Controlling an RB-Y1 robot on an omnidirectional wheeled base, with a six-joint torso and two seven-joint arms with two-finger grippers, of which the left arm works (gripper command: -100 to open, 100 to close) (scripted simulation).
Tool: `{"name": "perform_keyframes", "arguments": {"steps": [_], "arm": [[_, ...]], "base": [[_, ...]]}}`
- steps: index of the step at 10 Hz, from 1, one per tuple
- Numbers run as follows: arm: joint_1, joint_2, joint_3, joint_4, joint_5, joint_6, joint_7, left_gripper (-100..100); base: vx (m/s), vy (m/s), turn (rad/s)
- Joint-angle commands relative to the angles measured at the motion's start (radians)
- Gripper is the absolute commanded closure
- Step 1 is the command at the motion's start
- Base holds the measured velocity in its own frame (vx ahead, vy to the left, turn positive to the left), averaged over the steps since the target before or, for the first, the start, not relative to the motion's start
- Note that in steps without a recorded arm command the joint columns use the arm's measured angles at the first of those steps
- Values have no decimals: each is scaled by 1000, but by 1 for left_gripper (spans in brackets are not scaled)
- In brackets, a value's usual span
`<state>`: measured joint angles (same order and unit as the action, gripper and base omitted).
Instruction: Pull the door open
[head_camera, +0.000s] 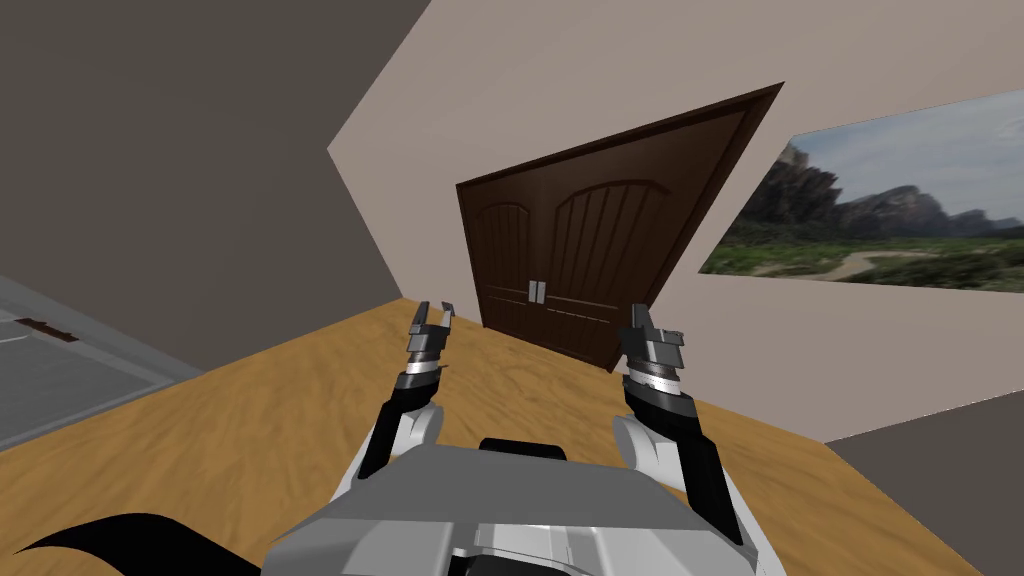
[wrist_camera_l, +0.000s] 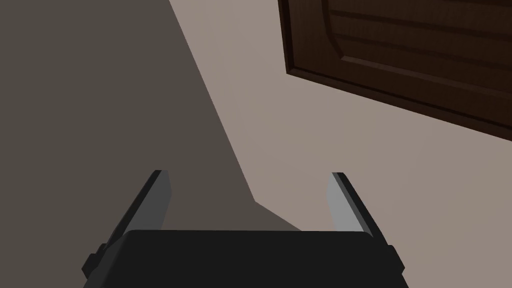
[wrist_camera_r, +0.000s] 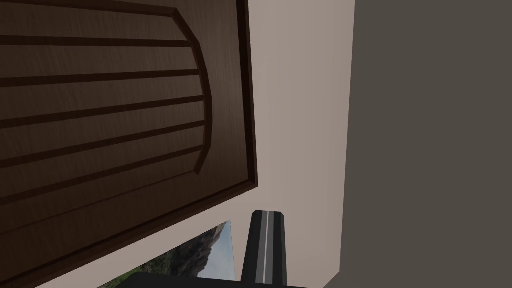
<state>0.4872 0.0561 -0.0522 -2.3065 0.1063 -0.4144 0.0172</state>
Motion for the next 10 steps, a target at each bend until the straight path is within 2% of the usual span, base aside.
{"name": "perform_keyframes", "arguments": {"steps": [1,2,10], "arm": [[-16,7,3,30,2,1,4,-100],[-32,16,3,66,3,4,9,-100],[-109,56,3,235,9,15,30,-100]], "base": [[81,-23,-41],[111,-28,-83],[106,-25,-66]]}}
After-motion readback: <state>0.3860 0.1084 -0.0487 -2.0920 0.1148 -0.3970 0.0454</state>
